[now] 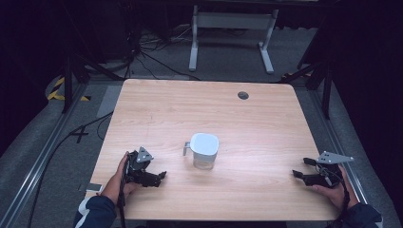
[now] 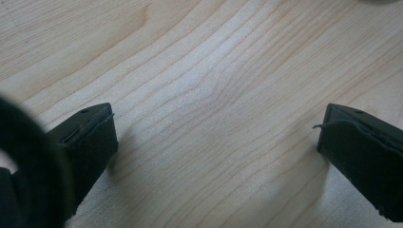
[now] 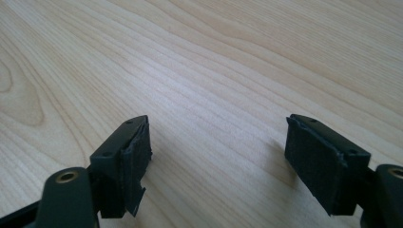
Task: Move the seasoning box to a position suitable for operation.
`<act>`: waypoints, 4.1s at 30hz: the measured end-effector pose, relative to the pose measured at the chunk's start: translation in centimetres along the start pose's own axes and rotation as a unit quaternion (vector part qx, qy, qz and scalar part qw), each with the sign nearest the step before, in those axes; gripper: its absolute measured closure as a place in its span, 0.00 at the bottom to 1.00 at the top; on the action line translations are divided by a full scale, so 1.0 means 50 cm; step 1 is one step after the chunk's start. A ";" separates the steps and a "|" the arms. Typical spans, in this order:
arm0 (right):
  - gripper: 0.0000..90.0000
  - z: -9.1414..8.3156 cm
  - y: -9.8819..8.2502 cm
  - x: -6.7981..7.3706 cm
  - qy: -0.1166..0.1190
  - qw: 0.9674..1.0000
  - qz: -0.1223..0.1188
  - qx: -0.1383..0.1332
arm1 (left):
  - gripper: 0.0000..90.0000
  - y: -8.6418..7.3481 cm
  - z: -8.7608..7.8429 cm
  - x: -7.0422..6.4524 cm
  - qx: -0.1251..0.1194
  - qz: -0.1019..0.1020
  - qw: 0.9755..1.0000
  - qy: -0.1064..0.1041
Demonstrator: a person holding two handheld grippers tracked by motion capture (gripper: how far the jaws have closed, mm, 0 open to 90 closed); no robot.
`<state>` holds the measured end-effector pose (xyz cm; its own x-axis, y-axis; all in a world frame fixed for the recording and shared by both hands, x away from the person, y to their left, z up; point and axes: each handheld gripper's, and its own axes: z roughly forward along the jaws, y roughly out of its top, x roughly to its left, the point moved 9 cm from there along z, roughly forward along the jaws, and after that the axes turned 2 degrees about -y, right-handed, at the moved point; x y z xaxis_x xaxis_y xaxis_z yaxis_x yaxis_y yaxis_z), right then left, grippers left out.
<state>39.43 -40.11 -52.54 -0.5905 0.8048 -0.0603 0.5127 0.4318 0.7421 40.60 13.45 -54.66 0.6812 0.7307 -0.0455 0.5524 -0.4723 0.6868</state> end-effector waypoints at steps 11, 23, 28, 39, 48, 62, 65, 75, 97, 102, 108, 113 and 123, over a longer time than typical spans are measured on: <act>0.27 -0.001 -0.001 0.001 -0.001 1.000 0.002 -0.003 | 0.01 0.008 0.004 -0.001 0.005 0.038 0.999 -0.035; 0.27 -0.002 -0.002 0.002 -0.003 1.000 0.004 -0.004 | 0.62 0.146 -0.070 -0.016 -0.101 0.046 0.994 -0.017; 0.27 -0.002 -0.002 0.002 -0.003 1.000 0.004 -0.004 | 0.81 0.202 -0.091 -0.037 -0.151 0.061 0.986 -0.030; 0.27 -0.003 -0.003 0.002 -0.002 1.000 0.004 -0.003 | 0.98 0.280 -0.078 -0.099 -0.187 0.112 0.975 -0.040; 0.27 -0.003 -0.003 0.002 -0.003 1.000 0.004 -0.003 | 0.99 0.287 -0.060 -0.117 -0.181 0.117 0.975 -0.058; 0.27 -0.006 -0.005 0.003 -0.012 1.000 0.013 -0.005 | 1.00 0.290 -0.040 -0.126 -0.171 0.122 0.975 -0.074; 0.27 -0.006 -0.005 0.003 -0.012 1.000 0.013 -0.005 | 1.00 0.292 -0.037 -0.132 -0.171 0.125 0.974 -0.077; 0.27 -0.006 -0.005 0.003 -0.012 1.000 0.013 -0.005 | 1.00 0.294 -0.035 -0.124 -0.173 0.122 0.975 -0.069; 0.55 -0.038 0.085 0.037 -0.010 0.996 0.012 -0.084 | 1.00 0.290 -0.036 -0.126 -0.173 0.125 0.974 -0.079; 0.60 -0.015 0.126 0.097 0.016 0.996 -0.036 -0.079 | 1.00 0.290 -0.036 -0.127 -0.175 0.122 0.974 -0.079; 0.69 0.005 0.191 0.173 0.056 0.991 -0.079 -0.091 | 1.00 0.291 -0.035 -0.127 -0.176 0.126 0.973 -0.081; 0.82 0.022 0.244 0.223 0.084 0.986 -0.104 -0.099 | 1.00 0.290 -0.035 -0.127 -0.179 0.120 0.973 -0.083; 0.89 0.061 0.302 0.294 0.113 0.980 -0.133 -0.099 | 1.00 0.290 -0.034 -0.127 -0.185 0.116 0.972 -0.086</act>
<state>40.38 -20.53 -44.26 -0.8209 0.5546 -0.1361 0.2043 0.5078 0.8369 43.46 2.79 -43.18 0.8546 0.5175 0.0437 0.1851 -0.3821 0.9054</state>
